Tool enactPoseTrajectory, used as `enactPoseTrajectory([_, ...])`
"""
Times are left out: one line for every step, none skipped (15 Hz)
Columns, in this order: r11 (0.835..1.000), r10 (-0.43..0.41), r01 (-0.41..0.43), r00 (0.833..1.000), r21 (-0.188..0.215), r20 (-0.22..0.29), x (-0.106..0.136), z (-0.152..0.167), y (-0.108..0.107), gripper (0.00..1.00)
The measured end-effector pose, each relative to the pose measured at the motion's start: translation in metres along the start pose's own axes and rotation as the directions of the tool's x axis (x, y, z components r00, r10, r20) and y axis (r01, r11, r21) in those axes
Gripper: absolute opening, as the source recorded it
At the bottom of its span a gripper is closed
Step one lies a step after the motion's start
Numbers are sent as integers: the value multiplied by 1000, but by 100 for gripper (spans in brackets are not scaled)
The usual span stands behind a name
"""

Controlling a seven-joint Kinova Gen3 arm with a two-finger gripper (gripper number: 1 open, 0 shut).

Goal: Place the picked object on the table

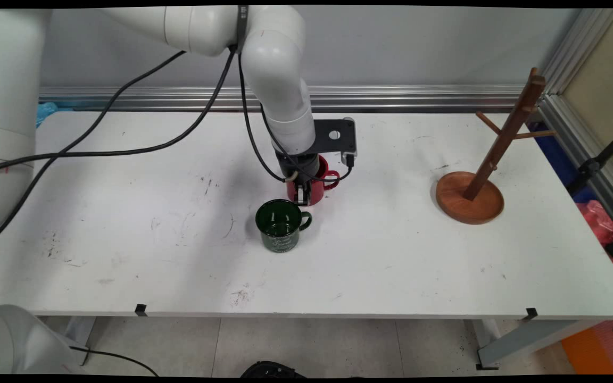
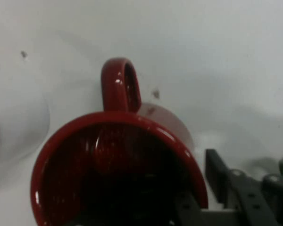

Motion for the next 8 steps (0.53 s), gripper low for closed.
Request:
enactPoseTrajectory([1000, 2, -2, 1000, 0, 1, 1, 1, 0, 100])
enactPoseTrajectory([1000, 2, -2, 1000, 1, 2, 2, 3, 1, 100])
enactPoseTrajectory([1000, 4, -4, 1000, 2, 3, 3, 3, 1, 100])
enactPoseTrajectory([1000, 7, -7, 1000, 3, 2, 5, 4, 1, 100])
enactPoseTrajectory([1000, 9, -9, 1000, 4, 2, 5, 5, 1, 100])
enactPoseTrajectory([1000, 13, -13, 1000, 7, 1, 6, 5, 1, 100])
enactPoseTrajectory([1000, 15, -15, 1000, 9, 0, 7, 5, 1, 100])
enactPoseTrajectory([1000, 19, -19, 1000, 12, -3, 8, 5, 1, 100])
